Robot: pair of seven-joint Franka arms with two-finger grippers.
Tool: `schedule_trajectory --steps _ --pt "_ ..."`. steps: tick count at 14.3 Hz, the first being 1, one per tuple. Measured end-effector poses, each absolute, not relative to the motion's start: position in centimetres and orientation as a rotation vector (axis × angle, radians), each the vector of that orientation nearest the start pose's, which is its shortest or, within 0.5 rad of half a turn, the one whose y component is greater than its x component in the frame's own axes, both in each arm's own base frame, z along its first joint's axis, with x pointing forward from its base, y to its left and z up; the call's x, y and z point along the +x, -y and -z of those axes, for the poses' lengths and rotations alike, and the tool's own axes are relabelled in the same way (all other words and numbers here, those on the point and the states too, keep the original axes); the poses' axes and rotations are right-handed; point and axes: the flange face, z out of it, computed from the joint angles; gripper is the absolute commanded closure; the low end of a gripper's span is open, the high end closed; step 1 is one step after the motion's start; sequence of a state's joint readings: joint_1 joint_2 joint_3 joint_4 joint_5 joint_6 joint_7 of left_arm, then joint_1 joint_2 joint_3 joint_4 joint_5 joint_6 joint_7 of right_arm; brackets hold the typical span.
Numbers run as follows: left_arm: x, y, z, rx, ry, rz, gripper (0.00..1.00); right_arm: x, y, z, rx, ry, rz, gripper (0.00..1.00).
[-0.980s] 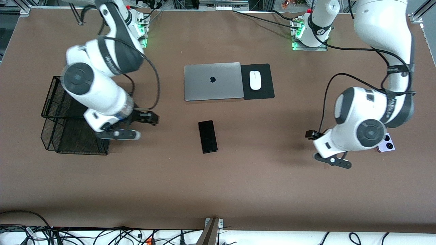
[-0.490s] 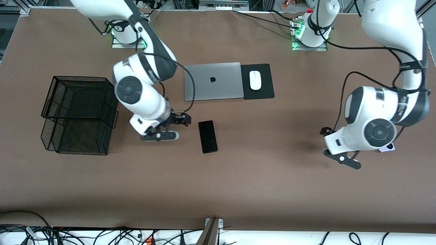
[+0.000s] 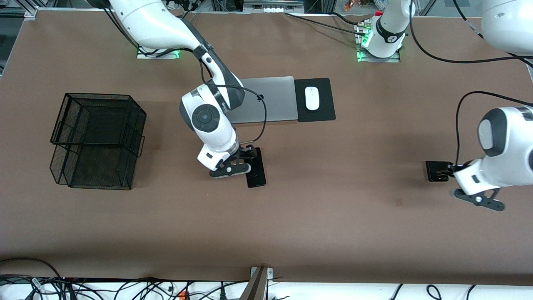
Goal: Place phones with both arms
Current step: 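Reach the right gripper to the bar phone while the left gripper reaches the flip phone, then grasp the bar phone with the right gripper while the left gripper grasps the flip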
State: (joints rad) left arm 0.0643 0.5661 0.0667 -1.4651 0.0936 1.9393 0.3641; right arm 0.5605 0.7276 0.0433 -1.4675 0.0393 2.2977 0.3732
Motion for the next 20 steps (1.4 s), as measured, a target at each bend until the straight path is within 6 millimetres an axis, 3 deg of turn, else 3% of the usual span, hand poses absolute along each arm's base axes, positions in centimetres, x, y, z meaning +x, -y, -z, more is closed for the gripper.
schedule_trajectory --steps 3,9,14,20 --pt "68.4 -10.7 -31.6 -3.026 -0.297 -0.125 0.00 59.5 -42.3 -24.3 -3.028 0.340 0.081 0.00" --pt "66.1 -11.2 -25.4 -3.041 -0.097 -0.065 0.00 58.9 -44.7 -22.6 -3.000 0.388 0.139 0.00" --pt "64.2 -14.4 -23.1 -3.043 -0.012 -0.008 0.00 58.8 -45.1 -20.5 -3.005 0.429 0.179 0.00" --pt "62.5 -14.6 -20.6 -3.043 0.036 0.058 0.00 58.7 -45.1 -19.5 -3.012 0.443 0.179 0.00"
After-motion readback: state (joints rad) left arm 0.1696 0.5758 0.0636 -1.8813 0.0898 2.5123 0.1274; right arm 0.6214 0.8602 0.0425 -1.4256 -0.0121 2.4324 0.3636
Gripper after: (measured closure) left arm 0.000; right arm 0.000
